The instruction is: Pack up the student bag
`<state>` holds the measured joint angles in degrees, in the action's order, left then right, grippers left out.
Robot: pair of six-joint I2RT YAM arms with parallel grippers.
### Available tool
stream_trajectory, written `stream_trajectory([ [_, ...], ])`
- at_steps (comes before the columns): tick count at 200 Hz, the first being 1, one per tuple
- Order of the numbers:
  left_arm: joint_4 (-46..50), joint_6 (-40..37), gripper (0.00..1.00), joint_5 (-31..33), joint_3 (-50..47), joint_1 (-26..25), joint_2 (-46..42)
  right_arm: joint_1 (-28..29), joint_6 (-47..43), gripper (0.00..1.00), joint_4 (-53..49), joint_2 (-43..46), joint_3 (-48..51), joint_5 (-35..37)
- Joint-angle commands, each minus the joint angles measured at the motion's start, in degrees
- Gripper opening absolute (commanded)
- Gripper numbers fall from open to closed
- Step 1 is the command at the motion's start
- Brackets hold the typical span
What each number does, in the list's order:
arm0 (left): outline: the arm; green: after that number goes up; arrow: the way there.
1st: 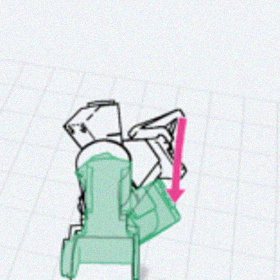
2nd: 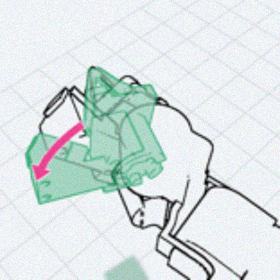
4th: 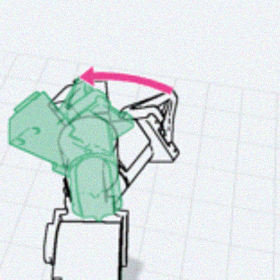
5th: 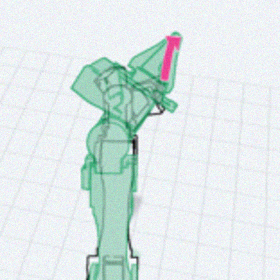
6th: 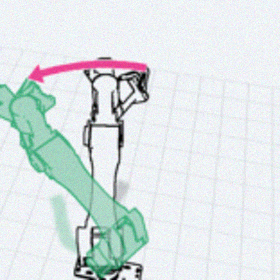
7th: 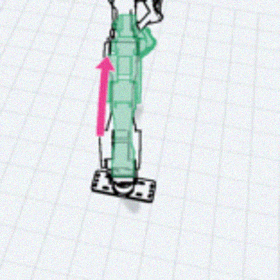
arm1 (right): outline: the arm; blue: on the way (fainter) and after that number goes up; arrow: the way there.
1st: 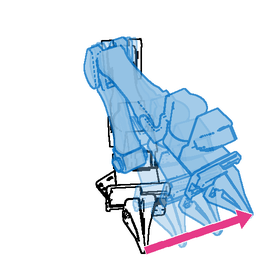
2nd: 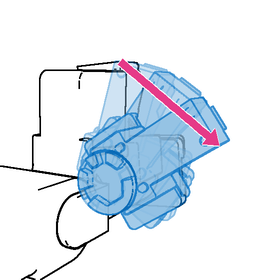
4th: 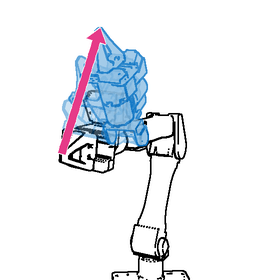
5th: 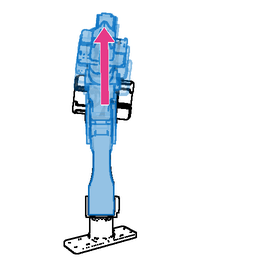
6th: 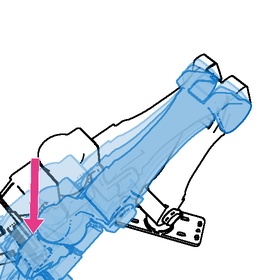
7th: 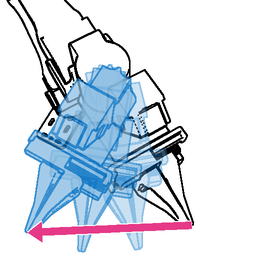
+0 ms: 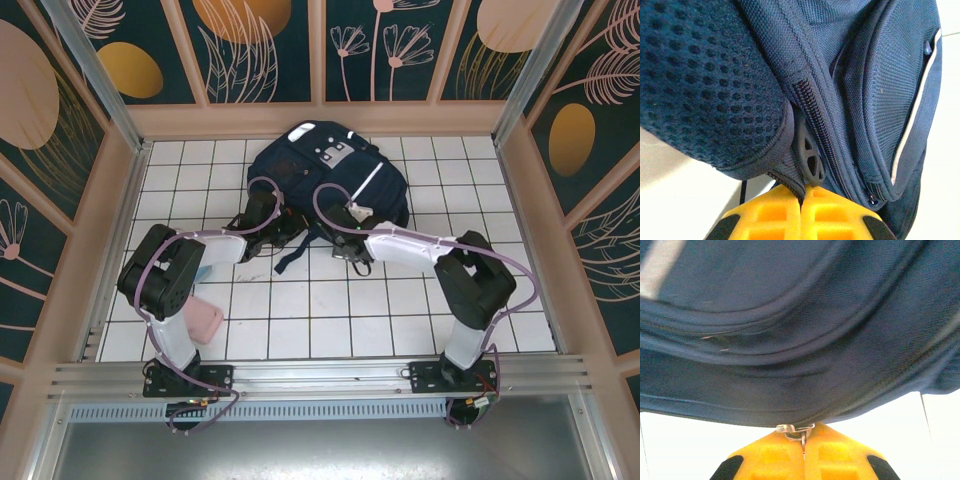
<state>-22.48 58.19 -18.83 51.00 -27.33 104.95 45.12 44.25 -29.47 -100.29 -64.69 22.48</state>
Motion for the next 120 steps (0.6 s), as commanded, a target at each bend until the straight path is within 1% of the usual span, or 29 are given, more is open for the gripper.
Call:
stream_trajectory([
  [1,0.39,-2.56,0.00,5.09,1.06,2.58,-1.75,-3.09,-3.74,0.02,-7.33,4.13,2.88,2.95],
  [37,0.58,-2.58,0.00,4.77,0.77,3.16,-1.50,-8.22,-7.01,0.02,-10.17,6.51,3.69,7.93],
  [54,0.51,-2.39,0.00,5.10,0.04,3.48,-1.49,-10.81,-8.57,0.02,-9.61,6.91,3.95,8.33],
  [68,0.42,-2.30,0.00,5.20,-0.20,3.84,-1.50,-11.46,-10.00,0.01,-8.77,6.88,3.29,7.54],
  [81,0.54,-2.54,0.00,5.45,0.04,4.20,-1.64,-10.85,-11.82,0.01,-7.45,6.71,2.25,4.40],
  [103,2.29,-3.80,0.01,6.43,1.25,5.33,-1.76,-7.53,-16.30,0.00,-3.53,6.58,1.06,-5.16],
  [111,3.17,-4.20,0.04,7.13,1.64,5.93,-2.02,-6.02,-17.29,0.00,-2.29,6.30,0.34,-8.84],
  [120,4.77,-4.31,0.11,8.67,1.79,6.65,-2.56,-4.27,-17.98,0.00,-1.01,5.80,-0.52,-12.58],
])
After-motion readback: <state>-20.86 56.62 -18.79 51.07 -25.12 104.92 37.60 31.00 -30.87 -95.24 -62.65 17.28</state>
